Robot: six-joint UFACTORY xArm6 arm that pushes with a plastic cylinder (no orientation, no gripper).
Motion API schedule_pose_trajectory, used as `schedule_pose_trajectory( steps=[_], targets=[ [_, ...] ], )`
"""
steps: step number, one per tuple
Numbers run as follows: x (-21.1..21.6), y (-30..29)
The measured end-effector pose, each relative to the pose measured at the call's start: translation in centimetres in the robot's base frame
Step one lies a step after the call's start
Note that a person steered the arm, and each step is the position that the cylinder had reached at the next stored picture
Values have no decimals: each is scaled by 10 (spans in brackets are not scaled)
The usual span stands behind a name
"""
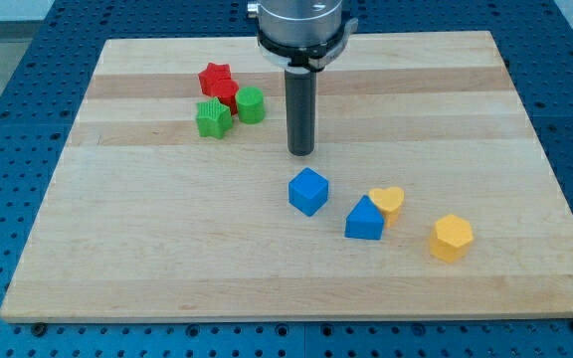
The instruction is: Place the blue cube above the blue triangle
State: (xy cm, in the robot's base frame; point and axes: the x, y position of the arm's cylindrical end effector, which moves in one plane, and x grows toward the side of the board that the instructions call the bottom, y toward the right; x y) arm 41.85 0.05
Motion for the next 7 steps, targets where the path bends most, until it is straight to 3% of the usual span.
schedule_pose_trajectory(
  steps=[3, 7],
  targets=[
    [59, -5],
    [72, -46]
  ],
)
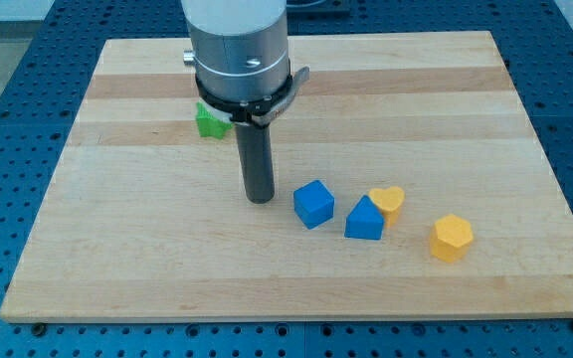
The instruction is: Place the blue cube above the blue triangle
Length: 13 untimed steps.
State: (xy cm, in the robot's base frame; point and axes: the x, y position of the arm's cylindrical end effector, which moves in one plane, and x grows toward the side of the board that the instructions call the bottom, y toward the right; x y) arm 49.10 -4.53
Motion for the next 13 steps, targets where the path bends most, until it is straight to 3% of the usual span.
schedule_pose_trajectory(
  steps=[7, 13],
  targets=[
    [9, 156],
    [16, 143]
  ],
)
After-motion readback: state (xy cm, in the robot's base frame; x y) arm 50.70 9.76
